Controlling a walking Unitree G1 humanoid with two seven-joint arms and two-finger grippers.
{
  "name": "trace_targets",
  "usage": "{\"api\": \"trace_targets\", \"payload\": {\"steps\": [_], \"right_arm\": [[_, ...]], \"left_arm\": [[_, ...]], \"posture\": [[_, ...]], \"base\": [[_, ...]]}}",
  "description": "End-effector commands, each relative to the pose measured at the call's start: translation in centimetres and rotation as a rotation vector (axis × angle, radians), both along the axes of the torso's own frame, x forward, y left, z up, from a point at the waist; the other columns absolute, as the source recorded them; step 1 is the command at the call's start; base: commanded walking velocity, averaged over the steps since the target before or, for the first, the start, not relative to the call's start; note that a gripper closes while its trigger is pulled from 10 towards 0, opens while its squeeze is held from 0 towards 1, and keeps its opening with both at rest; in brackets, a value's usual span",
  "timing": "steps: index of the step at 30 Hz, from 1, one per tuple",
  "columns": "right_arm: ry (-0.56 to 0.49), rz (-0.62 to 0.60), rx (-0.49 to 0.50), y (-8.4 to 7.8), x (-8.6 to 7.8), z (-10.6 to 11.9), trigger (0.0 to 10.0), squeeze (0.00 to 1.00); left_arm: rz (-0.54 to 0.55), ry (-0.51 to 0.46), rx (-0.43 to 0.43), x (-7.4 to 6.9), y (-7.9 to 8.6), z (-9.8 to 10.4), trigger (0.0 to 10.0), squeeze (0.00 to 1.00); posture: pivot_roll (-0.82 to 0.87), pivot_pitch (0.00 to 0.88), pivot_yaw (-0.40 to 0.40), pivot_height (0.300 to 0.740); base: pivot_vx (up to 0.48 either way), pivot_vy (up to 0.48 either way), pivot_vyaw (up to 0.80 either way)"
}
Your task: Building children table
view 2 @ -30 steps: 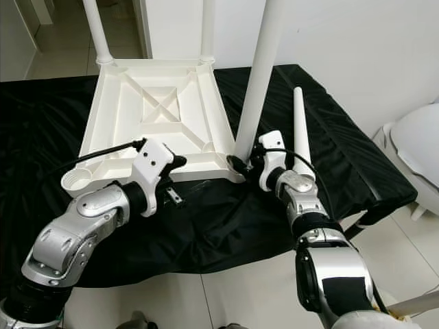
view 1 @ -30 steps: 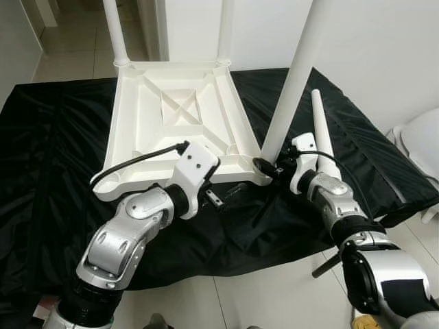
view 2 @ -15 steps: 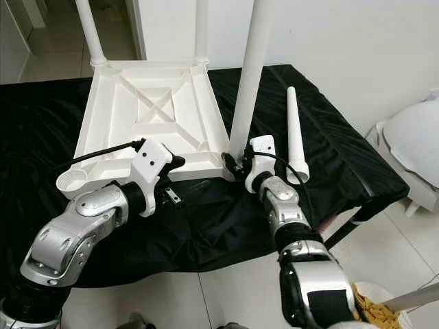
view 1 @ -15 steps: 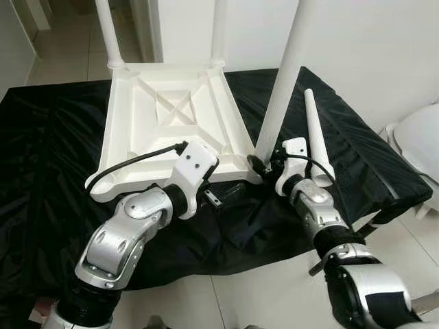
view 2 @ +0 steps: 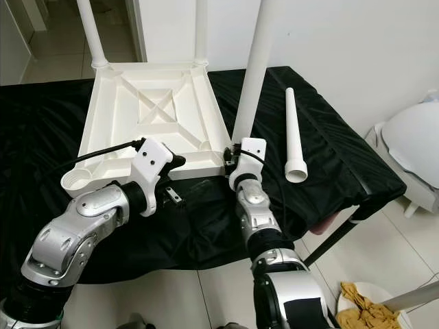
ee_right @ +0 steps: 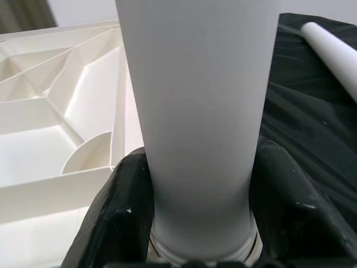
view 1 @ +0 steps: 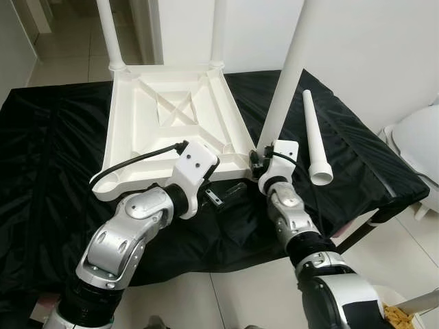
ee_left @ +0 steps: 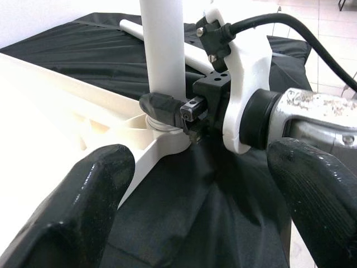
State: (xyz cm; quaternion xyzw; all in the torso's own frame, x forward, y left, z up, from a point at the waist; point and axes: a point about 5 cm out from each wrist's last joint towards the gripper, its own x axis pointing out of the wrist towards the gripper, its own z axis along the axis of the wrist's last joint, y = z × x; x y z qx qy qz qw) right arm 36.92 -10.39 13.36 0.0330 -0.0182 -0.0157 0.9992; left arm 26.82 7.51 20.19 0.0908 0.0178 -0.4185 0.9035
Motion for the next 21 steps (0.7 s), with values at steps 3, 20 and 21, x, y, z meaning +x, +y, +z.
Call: {"api": "trace_targets", "payload": {"steps": [3, 20, 21], "right_arm": [[0.049, -0.018, 0.0, 0.7, -0.4, -0.9, 0.0, 0.0], [-0.015, 0.0, 0.015, -0.5, -0.1, 0.5, 10.0, 1.0], [-0.025, 0.029, 0.02, -0.9, 0.1, 0.7, 10.0, 1.0]], "left_arm": [[0.014, 0.001, 0.005, 0.2, -0.1, 0.0, 10.0, 0.0], [0.023, -0.006, 0.003, 0.3, 0.0, 0.1, 10.0, 0.0], [0.024, -0.005, 0.003, 0.3, 0.0, 0.1, 10.0, 0.0]], "posture": [[-0.02, 0.046, -0.025, 0.74], [-0.01, 0.038, -0.035, 0.74], [-0.01, 0.038, -0.035, 0.74]], "base": [[0.0, 0.0, 0.0], [0.0, 0.0, 0.0], [0.0, 0.0, 0.0]]}}
